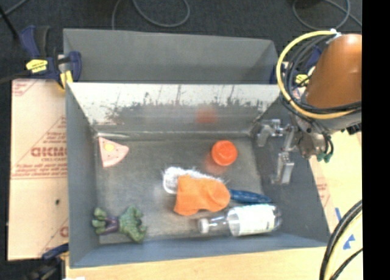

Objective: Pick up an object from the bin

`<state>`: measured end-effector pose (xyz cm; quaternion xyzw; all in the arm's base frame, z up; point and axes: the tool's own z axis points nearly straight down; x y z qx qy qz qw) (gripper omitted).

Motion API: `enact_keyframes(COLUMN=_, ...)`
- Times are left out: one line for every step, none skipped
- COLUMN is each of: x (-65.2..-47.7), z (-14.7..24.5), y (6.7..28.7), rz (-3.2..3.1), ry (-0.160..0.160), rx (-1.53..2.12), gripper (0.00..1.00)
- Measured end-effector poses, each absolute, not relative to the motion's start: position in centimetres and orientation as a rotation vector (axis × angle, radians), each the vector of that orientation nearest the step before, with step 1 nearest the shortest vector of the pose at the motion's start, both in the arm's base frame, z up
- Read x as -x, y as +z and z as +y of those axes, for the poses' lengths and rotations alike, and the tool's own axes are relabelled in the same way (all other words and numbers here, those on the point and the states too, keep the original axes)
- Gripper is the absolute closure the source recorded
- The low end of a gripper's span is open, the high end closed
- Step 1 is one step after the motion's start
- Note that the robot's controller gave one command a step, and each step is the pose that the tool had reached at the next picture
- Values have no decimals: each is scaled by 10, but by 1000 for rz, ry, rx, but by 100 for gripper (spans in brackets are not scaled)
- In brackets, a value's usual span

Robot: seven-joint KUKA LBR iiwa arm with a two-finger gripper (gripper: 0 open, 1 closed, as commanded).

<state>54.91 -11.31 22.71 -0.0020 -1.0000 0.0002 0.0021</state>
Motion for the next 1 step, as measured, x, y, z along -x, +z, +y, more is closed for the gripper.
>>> enact_keyframes(x=-550, z=-113, y=232, rz=-3145, ry=3, rx=2, gripper=0)
